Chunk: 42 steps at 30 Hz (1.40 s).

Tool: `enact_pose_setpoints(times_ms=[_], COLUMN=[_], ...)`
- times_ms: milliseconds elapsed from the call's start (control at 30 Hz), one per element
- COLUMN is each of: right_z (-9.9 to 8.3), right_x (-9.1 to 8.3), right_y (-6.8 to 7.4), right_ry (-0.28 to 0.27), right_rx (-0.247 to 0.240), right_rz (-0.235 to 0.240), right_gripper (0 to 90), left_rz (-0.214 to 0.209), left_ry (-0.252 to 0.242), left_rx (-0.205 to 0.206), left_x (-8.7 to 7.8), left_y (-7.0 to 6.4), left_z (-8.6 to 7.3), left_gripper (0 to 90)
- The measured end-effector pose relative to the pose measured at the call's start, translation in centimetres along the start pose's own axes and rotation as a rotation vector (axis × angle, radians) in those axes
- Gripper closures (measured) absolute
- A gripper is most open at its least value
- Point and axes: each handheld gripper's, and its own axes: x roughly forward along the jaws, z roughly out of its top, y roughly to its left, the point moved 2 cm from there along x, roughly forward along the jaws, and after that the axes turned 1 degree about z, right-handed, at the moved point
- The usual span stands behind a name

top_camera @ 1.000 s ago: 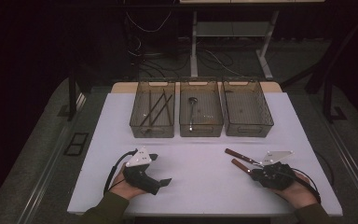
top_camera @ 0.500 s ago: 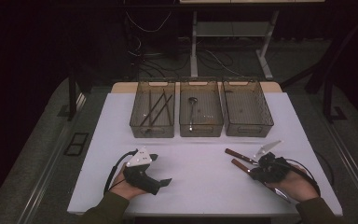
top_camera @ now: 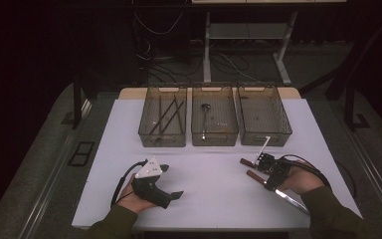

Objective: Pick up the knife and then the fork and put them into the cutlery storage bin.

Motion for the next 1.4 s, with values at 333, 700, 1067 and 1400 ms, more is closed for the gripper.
enact_pose_setpoints(times_ms=[333, 700, 1067, 1400], right_z=[-0.2, -1.3, -2.5, -2.3], right_x=[-0.6, -2.9, -4.8, -7.8], right_y=[-0.6, -1.5, -2.5, -3.4], right_ry=[-0.087, -0.308, -0.479, -0.581], right_rx=[0.054, 0.082, 0.132, 0.141], right_rz=[0.024, 0.074, 0.106, 0.082], right_gripper=[77.6, 77.7, 77.8, 77.6], left_rz=[-0.005, -0.031, -0.036, -0.041], left_ry=[-0.005, -0.019, -0.025, -0.038], left_rx=[-0.007, -0.003, -0.001, 0.006], left_x=[0.0, -0.4, -0.5, -0.6], left_y=[0.0, 0.1, 0.1, 0.2], left_z=[0.0, -0.2, -0.2, -0.3], left_gripper=[0.0, 0.0, 0.0, 0.0])
